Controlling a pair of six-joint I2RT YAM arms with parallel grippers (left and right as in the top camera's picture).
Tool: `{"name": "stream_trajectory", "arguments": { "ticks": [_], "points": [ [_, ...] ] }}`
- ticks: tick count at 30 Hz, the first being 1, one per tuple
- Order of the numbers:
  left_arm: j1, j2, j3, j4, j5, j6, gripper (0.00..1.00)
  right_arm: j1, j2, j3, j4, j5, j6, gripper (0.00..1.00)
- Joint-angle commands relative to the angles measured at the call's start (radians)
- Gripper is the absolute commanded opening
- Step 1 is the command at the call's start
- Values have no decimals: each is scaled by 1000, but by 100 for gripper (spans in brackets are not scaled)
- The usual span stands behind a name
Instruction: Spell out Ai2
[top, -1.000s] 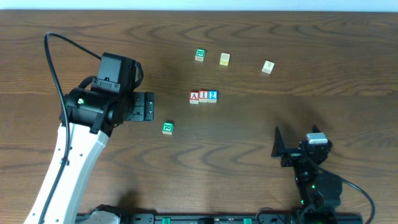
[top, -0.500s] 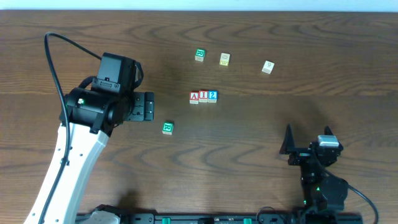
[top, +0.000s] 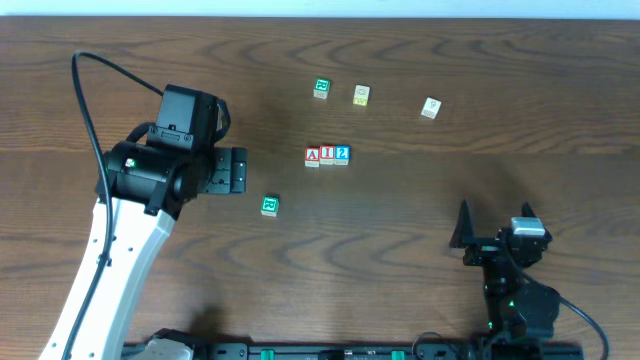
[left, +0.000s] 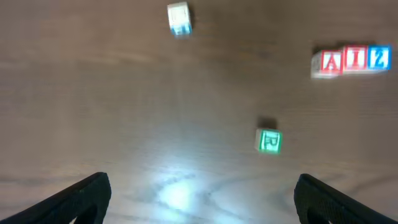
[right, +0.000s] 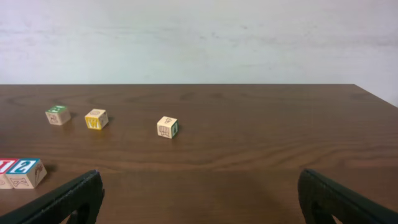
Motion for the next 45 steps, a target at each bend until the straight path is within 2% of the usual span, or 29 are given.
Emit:
{"name": "stream_trajectory", "arguments": {
  "ticks": [1,6,8,16,20,25,31,39,41,45],
  "points": [
    [-6,-87,-27,97,-51,64,95,9,-9,-2,-6,7,14,99],
    [-2,-329,-215,367,-51,151,95,9,-9,-2,-6,7,14,99],
    [12,-522,-397,541,-50,152,95,9,-9,-2,-6,7,13,99],
    [70,-1043,-987,937,12,142,96,9,-9,-2,-6,7,14,99],
    [83,-1183,-1172,1054,27,141,95,9,-9,-2,-6,7,13,99],
    [83,-1272,-1345,1336,55,138,95,9,-9,-2,-6,7,13,99],
    [96,-1308,-1344,1305,46,154,95,9,-9,-2,-6,7,14,99],
    [153,-1308,-1344,1099,48,152,95,9,-9,-2,-6,7,14,99],
    [162,-1308,-1344,998,40,152,95,9,-9,-2,-6,7,14,99],
    [162,-1308,-1344,979,36,172,95,9,-9,-2,-6,7,13,99]
  ]
}}
